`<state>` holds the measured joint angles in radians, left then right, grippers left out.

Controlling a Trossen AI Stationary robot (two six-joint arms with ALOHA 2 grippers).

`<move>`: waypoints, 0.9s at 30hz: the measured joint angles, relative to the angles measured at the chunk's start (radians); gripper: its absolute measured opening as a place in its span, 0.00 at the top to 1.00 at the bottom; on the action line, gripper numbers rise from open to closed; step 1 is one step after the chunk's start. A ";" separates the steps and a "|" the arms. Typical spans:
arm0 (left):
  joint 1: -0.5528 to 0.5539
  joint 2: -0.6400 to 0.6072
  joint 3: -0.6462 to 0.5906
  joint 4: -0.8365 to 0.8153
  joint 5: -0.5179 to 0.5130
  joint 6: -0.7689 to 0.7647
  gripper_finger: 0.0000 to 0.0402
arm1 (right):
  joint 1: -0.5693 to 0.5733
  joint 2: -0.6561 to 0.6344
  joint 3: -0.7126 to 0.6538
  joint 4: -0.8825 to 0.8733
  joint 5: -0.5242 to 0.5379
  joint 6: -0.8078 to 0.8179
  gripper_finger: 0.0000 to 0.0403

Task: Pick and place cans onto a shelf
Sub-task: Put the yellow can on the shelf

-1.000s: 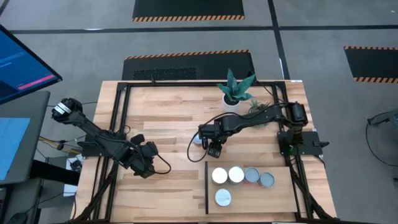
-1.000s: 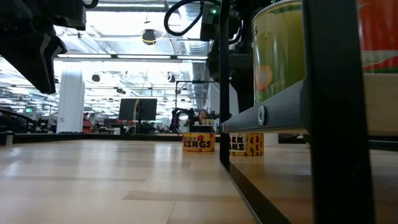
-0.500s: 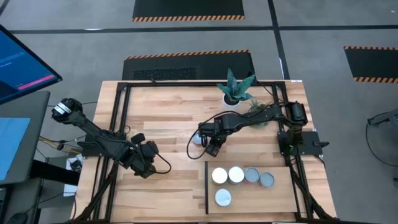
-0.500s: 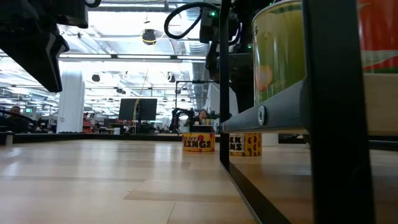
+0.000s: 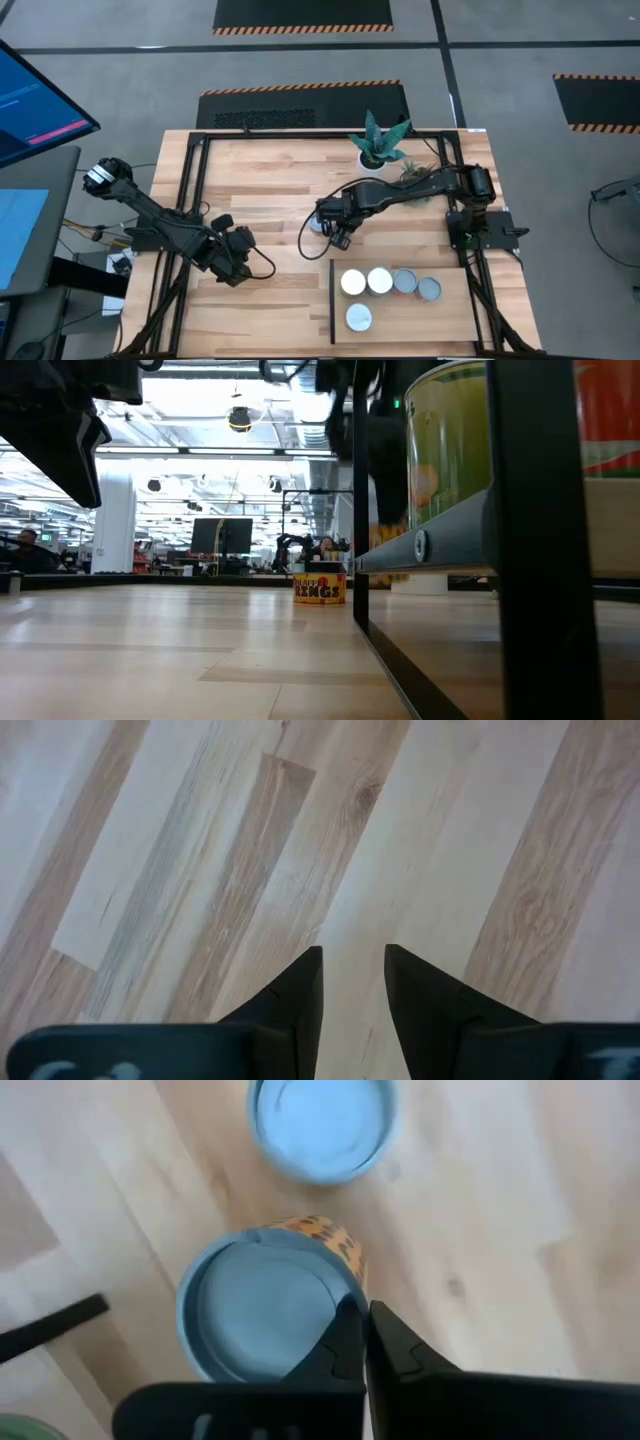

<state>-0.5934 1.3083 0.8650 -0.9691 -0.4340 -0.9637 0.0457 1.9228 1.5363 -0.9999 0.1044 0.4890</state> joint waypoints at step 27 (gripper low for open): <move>0.023 0.001 0.000 0.014 -0.078 0.005 0.75 | 0.453 -0.400 0.260 -0.571 0.314 0.617 0.99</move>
<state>-0.5706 1.3094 0.8650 -0.9549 -0.5120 -0.9586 0.4990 1.5231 1.7959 -1.5710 0.4181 1.1062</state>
